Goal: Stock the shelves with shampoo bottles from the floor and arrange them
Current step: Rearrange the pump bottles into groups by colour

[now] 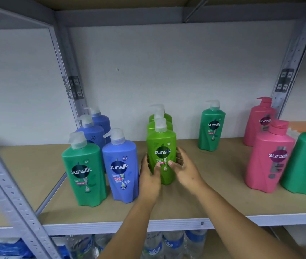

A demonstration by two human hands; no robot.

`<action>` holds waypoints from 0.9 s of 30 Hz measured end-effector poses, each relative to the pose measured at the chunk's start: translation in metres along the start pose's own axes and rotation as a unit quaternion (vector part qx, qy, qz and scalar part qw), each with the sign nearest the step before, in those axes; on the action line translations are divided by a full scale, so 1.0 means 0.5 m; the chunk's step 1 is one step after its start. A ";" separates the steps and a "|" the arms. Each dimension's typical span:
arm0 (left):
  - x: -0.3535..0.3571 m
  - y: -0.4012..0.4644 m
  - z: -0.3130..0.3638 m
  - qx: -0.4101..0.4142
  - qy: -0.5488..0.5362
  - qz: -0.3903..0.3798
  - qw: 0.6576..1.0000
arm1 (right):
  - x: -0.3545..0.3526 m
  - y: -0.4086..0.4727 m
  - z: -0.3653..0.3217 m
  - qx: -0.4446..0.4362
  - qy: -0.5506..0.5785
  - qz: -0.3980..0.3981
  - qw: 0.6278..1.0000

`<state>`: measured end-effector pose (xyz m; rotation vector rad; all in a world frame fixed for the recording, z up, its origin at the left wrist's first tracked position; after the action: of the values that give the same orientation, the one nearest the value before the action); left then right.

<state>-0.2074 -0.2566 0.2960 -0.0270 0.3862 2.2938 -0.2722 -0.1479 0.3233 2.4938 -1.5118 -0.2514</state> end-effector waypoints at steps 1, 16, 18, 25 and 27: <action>0.000 0.002 0.001 0.001 0.007 -0.002 1.000 | 0.001 0.001 -0.002 0.000 0.001 -0.001 1.000; 0.006 0.018 0.011 -0.010 0.016 -0.007 1.000 | 0.010 0.008 -0.013 -0.026 -0.008 0.007 1.000; 0.005 0.018 0.011 -0.008 0.018 -0.006 1.000 | 0.011 0.008 -0.014 -0.029 -0.007 0.009 1.000; 0.002 0.009 0.023 -0.012 0.027 -0.014 0.999 | 0.010 0.002 -0.022 -0.017 -0.011 0.003 1.000; -0.001 0.003 0.029 -0.013 0.044 -0.023 0.999 | 0.008 -0.001 -0.025 -0.012 -0.021 0.000 1.000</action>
<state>-0.2065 -0.2539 0.3101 -0.1476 0.3969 2.2580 -0.2666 -0.1499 0.3350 2.4843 -1.5162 -0.3226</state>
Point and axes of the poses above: each hand's wrist, its own y-axis towards the middle knuckle, its own x-axis out of the palm, z = x × y, the point moved 1 cm from there along y, towards the middle knuckle, and after that the axes turned 6 degrees about y, right-handed, at the moved point
